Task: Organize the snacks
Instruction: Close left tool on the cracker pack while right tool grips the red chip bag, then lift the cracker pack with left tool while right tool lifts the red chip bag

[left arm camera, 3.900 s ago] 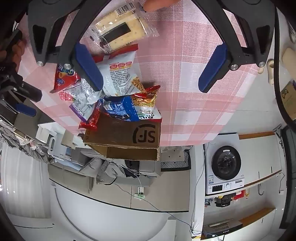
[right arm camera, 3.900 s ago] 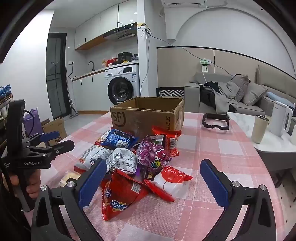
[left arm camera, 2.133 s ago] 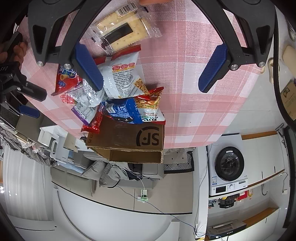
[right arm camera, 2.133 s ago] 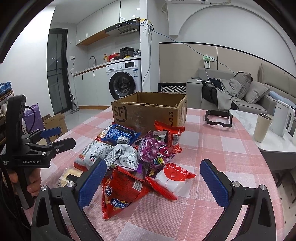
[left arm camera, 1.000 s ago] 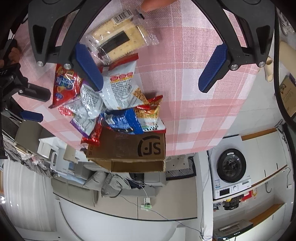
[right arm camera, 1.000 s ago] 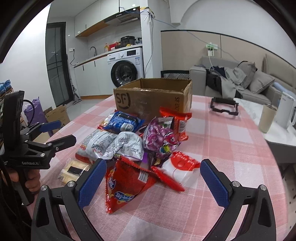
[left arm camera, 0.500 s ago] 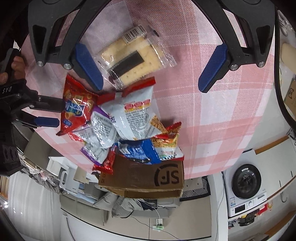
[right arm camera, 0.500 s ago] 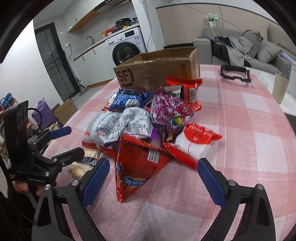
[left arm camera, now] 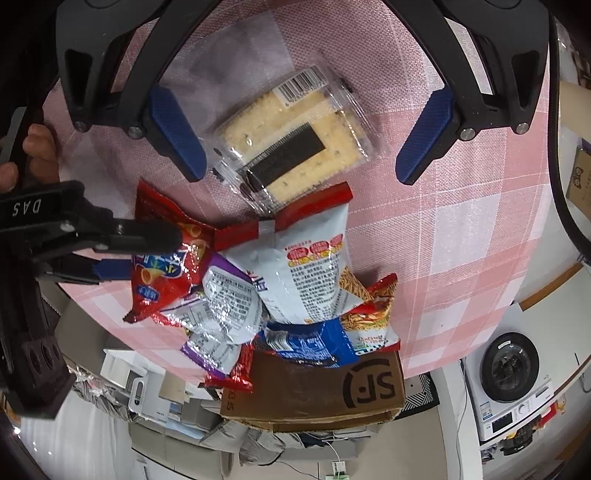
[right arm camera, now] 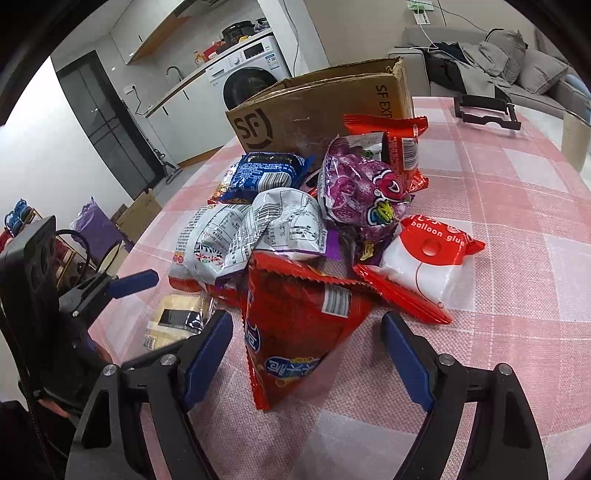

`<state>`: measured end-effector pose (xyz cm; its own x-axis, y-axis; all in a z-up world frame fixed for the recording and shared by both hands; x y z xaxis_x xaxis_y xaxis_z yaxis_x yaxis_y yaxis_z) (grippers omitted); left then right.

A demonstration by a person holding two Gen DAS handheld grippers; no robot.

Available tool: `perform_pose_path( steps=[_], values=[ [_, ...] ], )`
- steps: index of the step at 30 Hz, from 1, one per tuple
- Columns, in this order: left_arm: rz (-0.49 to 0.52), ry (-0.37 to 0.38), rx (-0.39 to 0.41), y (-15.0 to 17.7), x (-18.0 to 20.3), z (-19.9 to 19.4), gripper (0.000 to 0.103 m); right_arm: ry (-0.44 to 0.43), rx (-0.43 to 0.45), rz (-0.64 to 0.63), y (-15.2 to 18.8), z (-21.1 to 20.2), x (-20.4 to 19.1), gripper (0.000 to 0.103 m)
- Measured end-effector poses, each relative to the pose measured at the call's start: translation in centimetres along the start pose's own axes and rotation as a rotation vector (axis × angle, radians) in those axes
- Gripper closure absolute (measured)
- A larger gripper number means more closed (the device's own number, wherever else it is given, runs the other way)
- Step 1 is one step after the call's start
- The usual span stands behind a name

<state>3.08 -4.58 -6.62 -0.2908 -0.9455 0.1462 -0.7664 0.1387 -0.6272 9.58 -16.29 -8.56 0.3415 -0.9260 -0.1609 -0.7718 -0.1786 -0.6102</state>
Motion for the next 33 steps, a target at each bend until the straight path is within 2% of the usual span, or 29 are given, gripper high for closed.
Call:
perform_pose_path(
  steps=[6,9,12,13,15,16,18,26,27,28,33],
  values=[
    [-0.012,0.012,-0.030,0.1,0.2,0.6,0.001,0.029,0.009,-0.001,-0.3,0.3,-0.5,0.028],
    [-0.019,0.016,-0.036,0.1,0.2,0.7,0.001,0.039,0.012,0.008,-0.3,0.3,-0.4,0.035],
    [-0.021,0.023,-0.037,0.1,0.2,0.7,0.004,0.015,0.012,0.016,0.0,0.1,-0.3,0.046],
    [-0.018,0.023,-0.036,0.1,0.3,0.7,0.006,-0.001,0.011,0.018,0.1,0.1,-0.2,0.052],
    [-0.007,0.025,-0.028,0.2,0.4,0.5,0.012,-0.020,0.013,0.019,0.4,-0.1,-0.3,0.055],
    [-0.004,0.031,-0.023,0.2,0.4,0.4,0.019,-0.022,0.015,0.016,0.5,-0.2,-0.3,0.057],
    [-0.010,0.036,-0.015,0.2,0.3,0.1,0.027,-0.027,0.020,0.013,0.6,-0.4,-0.4,0.059],
    [-0.031,0.043,0.014,0.1,-0.2,-0.7,0.045,-0.030,0.026,0.023,1.1,-1.0,0.0,0.060],
    [-0.034,0.042,0.020,0.0,-0.3,-0.9,0.050,-0.029,0.028,0.024,1.1,-1.1,0.1,0.060],
    [-0.037,0.039,0.027,-0.1,-0.4,-1.1,0.061,-0.027,0.029,0.025,1.2,-1.1,0.1,0.060],
    [-0.060,0.045,0.022,-0.2,-1.1,-1.1,0.062,-0.025,0.031,0.031,1.3,-1.3,0.2,0.060]
  ],
)
Point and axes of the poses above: each gripper's, at about its wrist camera, not at the fingertips, and z roughly the way its jaws point, x to its right, y to its underside, the point moved 2 cm from there along z, roughly the way its jaws point, and after that the axes turned 10 degrees about y, right-handed, at the moved point
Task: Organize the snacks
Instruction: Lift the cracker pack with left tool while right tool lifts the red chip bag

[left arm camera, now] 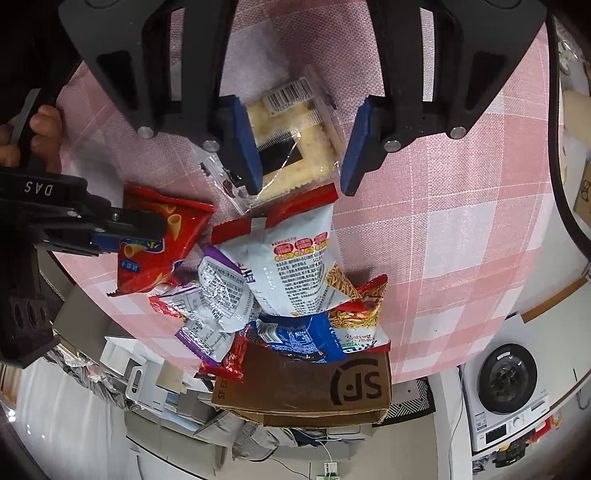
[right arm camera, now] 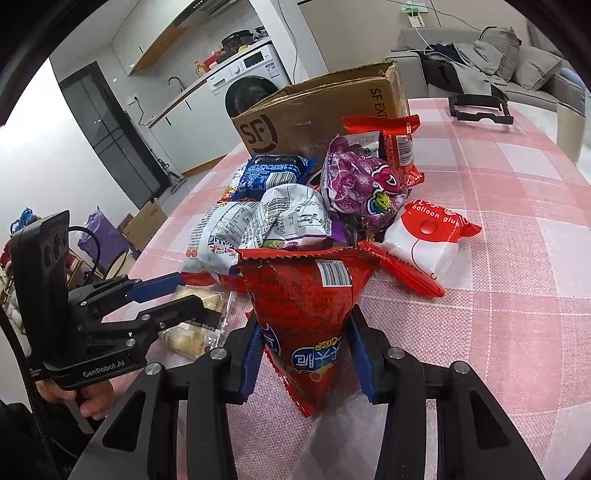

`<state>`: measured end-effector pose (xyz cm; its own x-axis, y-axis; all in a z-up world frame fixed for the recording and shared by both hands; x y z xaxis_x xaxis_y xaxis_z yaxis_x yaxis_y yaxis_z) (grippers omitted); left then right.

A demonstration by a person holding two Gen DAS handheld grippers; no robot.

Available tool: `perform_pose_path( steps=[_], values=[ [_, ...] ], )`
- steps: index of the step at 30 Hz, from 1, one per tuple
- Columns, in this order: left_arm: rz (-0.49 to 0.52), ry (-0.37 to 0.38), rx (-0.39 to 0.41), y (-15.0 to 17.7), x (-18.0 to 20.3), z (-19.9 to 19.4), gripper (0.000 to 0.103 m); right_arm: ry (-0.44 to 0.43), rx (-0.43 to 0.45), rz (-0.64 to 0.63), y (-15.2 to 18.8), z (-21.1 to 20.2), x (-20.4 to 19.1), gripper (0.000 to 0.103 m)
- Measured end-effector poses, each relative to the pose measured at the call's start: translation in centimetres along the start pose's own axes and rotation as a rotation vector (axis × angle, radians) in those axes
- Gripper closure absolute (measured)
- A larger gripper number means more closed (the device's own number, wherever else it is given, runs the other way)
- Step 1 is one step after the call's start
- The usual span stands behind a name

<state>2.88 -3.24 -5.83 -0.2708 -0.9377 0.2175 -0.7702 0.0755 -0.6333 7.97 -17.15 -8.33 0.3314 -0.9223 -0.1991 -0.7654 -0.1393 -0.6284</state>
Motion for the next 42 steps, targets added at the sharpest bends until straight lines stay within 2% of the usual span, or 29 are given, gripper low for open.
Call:
perform_pose_path(
  steps=[3,5,7,10,14,19,24,31,33,34,38,42],
  values=[
    [0.014,-0.010,-0.008,0.1,0.2,0.1,0.053,0.003,0.000,0.003,0.1,-0.1,0.2,0.060],
    [0.034,-0.011,-0.013,0.2,0.4,0.0,0.030,0.005,0.002,0.006,0.2,-0.3,0.3,0.060],
    [0.073,-0.005,-0.019,0.3,0.5,-0.3,0.022,0.005,0.006,0.009,0.2,-0.6,0.6,0.060],
    [0.120,0.013,-0.034,0.7,0.5,-0.8,0.018,0.009,0.009,0.011,0.3,-1.0,1.0,0.060],
    [0.189,-0.004,-0.062,1.2,0.4,-0.9,0.014,0.011,0.010,0.015,0.4,-1.3,1.5,0.060],
    [0.262,0.050,-0.085,1.7,1.0,-0.9,0.011,0.008,0.003,0.017,0.5,-1.4,1.8,0.060],
    [0.349,0.034,-0.121,1.6,1.9,0.5,0.007,0.008,0.002,0.013,0.6,-1.5,1.9,0.059],
    [0.345,0.093,-0.156,0.6,2.0,1.8,0.006,0.012,-0.001,0.035,0.7,-1.5,2.4,0.059],
    [0.321,0.118,-0.168,0.6,1.9,1.8,0.012,0.011,-0.001,0.039,0.7,-1.5,2.5,0.059],
    [0.312,0.132,-0.171,0.7,2.0,1.6,0.019,0.010,-0.002,0.041,0.7,-1.5,2.6,0.059],
    [0.308,0.133,-0.161,1.5,2.5,0.8,0.033,0.001,-0.008,0.041,0.7,-1.4,2.6,0.059],
    [0.296,0.127,-0.149,2.2,2.6,-0.1,0.038,-0.006,-0.009,0.038,0.7,-1.3,2.6,0.059]
  ],
)
Point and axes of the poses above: each gripper's, at about its wrist camera, not at the fingertips, and z roughly the way its jaws point, x to its right, y to its underside, the point moved 2 cm from there along z, roughly the way its jaws point, and after that the axes turned 10 degrees about y, right-handed, at the moved point
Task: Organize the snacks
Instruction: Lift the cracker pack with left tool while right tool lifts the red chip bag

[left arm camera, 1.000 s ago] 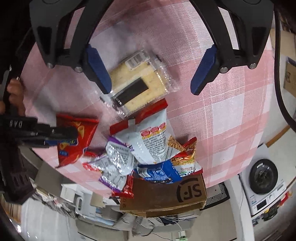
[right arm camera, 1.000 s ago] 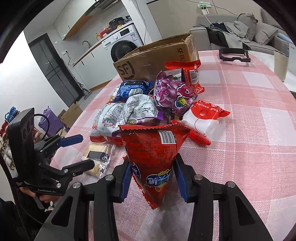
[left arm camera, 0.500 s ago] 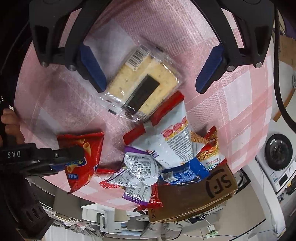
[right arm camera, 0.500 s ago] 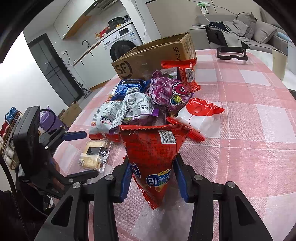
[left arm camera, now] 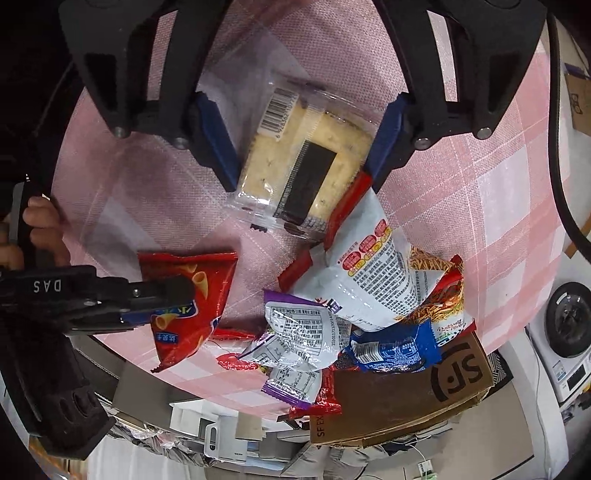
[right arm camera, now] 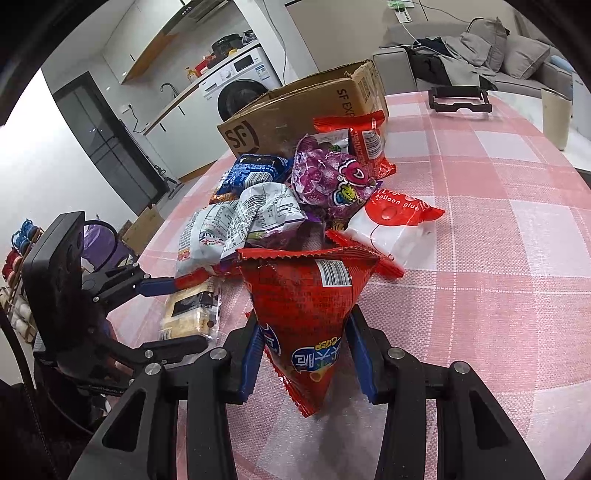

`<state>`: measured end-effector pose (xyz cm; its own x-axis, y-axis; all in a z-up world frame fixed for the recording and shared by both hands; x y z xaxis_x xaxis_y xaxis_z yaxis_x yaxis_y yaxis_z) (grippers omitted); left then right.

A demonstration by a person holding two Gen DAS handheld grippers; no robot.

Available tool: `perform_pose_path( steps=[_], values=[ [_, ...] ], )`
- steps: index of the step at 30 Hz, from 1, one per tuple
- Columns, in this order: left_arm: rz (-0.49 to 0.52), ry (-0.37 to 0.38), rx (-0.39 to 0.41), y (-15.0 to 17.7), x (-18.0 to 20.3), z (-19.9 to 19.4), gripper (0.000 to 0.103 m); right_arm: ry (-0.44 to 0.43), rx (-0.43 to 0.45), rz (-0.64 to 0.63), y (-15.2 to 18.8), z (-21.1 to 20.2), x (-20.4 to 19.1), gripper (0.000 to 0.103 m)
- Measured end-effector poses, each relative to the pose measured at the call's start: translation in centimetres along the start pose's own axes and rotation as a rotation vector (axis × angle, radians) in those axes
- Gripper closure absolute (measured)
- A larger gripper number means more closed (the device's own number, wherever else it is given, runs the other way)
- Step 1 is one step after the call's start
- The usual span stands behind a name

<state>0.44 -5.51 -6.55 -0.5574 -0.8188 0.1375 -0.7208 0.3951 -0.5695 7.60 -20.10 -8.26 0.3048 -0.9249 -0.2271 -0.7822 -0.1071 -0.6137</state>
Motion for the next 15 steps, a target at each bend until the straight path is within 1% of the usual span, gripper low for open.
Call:
perform_pose_path(
  steps=[3,11,15],
  values=[
    [-0.005,0.002,0.007,0.4,0.3,-0.4,0.043,-0.002,0.001,-0.003,0.0,0.0,-0.1,0.059],
    [-0.078,0.068,0.047,1.4,0.3,-2.0,0.044,-0.008,0.017,-0.014,0.0,-0.3,-0.4,0.059],
    [-0.096,0.095,0.070,1.4,0.7,-2.7,0.044,-0.008,0.031,-0.019,0.0,-0.7,-0.6,0.059]
  ],
)
Point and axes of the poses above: each gripper's, at about its wrist camera, not at the fingertips, and z roughly the way its jaws point, x to its right, y to its underside, the point moved 2 cm from there along z, roughly the way its jaws point, and after that the axes turned 10 degrees about y, right-handed, at the moved point
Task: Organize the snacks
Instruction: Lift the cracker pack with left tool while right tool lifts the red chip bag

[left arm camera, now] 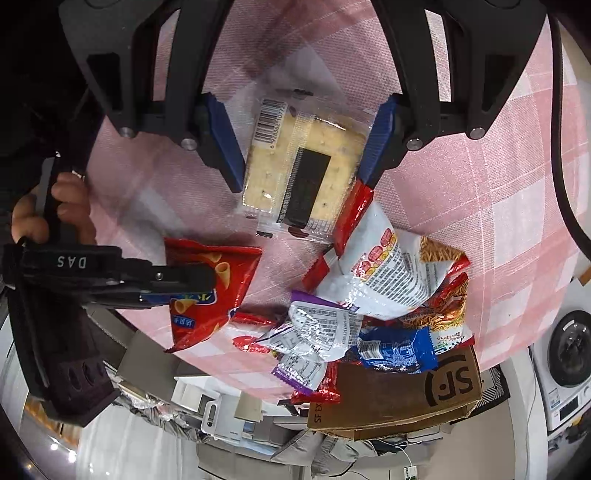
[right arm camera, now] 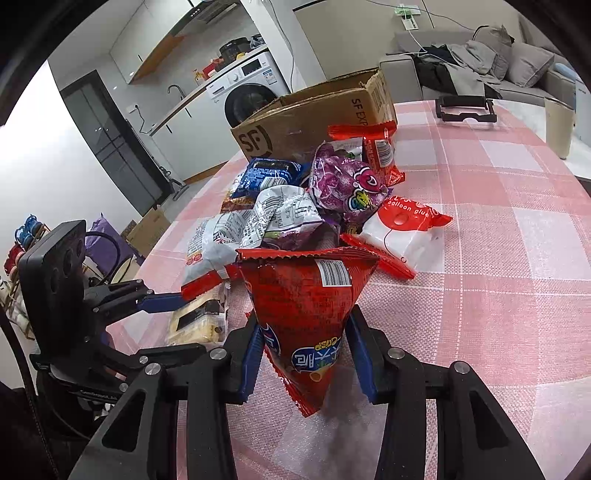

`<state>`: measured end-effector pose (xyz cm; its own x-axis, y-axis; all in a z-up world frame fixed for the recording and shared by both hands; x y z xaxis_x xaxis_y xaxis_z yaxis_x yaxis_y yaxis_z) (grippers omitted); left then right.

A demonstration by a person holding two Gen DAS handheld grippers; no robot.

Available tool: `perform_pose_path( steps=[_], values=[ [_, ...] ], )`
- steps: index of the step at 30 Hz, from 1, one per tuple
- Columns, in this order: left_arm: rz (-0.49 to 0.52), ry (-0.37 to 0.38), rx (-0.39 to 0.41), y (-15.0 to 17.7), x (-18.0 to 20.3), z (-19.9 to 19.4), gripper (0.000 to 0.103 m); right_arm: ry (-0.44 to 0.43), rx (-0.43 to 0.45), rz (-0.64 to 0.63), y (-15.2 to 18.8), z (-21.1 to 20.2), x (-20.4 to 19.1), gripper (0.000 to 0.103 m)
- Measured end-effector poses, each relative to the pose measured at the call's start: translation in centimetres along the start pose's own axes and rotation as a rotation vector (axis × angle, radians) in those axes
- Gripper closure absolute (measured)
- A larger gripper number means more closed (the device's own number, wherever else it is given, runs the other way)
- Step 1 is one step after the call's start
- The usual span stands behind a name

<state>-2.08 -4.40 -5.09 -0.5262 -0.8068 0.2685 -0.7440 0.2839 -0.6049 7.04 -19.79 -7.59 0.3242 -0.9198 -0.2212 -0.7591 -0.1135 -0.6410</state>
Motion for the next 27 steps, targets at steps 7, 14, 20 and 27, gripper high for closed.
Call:
perform_pose_path(
  steps=[7,14,20,27],
  values=[
    [-0.013,0.033,0.044,-0.3,0.9,-1.8,0.044,0.000,0.023,-0.003,-0.2,-0.9,-0.2,0.059],
    [-0.010,0.019,0.093,-1.0,1.7,-3.8,0.044,-0.004,0.044,-0.009,-0.2,-1.9,-0.5,0.059],
    [-0.015,0.010,0.134,-2.5,2.0,-4.5,0.044,-0.006,0.054,-0.015,-0.5,-2.2,-0.9,0.059],
    [-0.038,-0.079,0.180,-3.5,1.5,-5.7,0.044,-0.003,0.071,-0.024,-0.8,-2.9,-1.3,0.059]
  ],
)
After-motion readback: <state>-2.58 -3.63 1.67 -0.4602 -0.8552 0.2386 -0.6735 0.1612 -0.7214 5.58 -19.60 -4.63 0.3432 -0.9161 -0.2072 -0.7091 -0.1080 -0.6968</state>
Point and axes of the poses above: each gripper's, at about its wrist camera, not at the fingertips, and z roughly the way its jaws point, x to its right, y to its underside, the point moved 2 cm from there along z, roughly the way its jaws point, and after that the axes turned 10 degrees about y, right-handed, at the moved point
